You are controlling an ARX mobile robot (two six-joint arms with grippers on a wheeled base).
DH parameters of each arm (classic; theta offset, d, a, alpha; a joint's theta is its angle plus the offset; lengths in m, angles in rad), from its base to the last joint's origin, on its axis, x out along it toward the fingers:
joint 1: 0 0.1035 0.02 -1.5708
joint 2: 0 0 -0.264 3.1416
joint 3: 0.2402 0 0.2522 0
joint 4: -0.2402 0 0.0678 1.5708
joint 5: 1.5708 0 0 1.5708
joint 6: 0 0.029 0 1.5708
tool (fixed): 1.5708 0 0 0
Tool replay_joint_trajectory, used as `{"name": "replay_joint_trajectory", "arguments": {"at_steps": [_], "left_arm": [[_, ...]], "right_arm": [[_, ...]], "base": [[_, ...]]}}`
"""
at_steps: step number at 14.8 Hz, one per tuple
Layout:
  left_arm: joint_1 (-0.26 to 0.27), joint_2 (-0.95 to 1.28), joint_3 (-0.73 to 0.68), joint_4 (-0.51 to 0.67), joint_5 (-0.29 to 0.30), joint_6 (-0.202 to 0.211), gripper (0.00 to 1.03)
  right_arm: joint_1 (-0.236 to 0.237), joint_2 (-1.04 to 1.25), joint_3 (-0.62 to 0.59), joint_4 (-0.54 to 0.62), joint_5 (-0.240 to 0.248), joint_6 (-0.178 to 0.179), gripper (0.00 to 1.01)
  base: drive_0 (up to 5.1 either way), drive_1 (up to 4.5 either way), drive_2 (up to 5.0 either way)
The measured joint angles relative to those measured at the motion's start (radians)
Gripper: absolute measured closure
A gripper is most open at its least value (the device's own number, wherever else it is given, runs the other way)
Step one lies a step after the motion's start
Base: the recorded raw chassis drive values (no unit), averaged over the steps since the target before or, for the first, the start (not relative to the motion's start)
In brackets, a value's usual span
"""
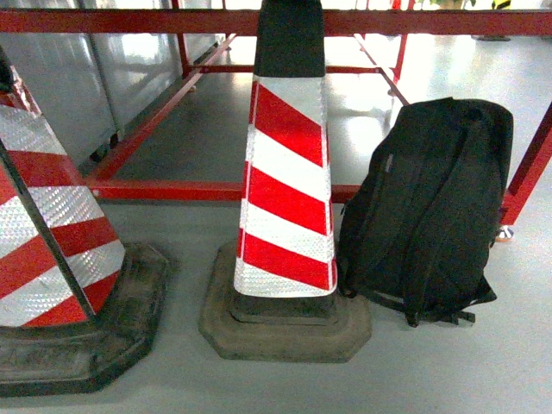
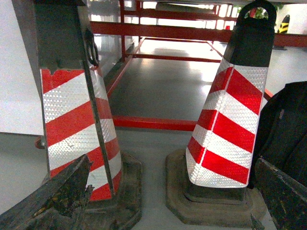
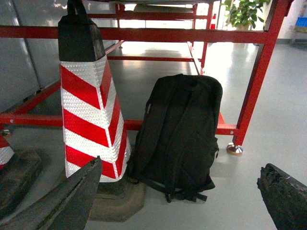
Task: Sort blue parts and orange caps into right shelf containers
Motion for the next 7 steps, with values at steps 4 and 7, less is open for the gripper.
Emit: {"name": "replay_joint_trajectory", "arguments": {"at_steps": [4, 7], "left_arm": [[0.0, 0.0, 0.0, 0.0, 0.0, 0.0, 0.05], [0.0, 0.0, 0.0, 0.0, 0.0, 0.0, 0.05]], "right_arm": [[0.0, 0.0, 0.0, 0.0, 0.0, 0.0, 0.03], [0.0, 0.0, 0.0, 0.0, 0.0, 0.0, 0.03]], "base": [[0.0, 0.0, 0.0], [0.0, 0.0, 0.0]]}}
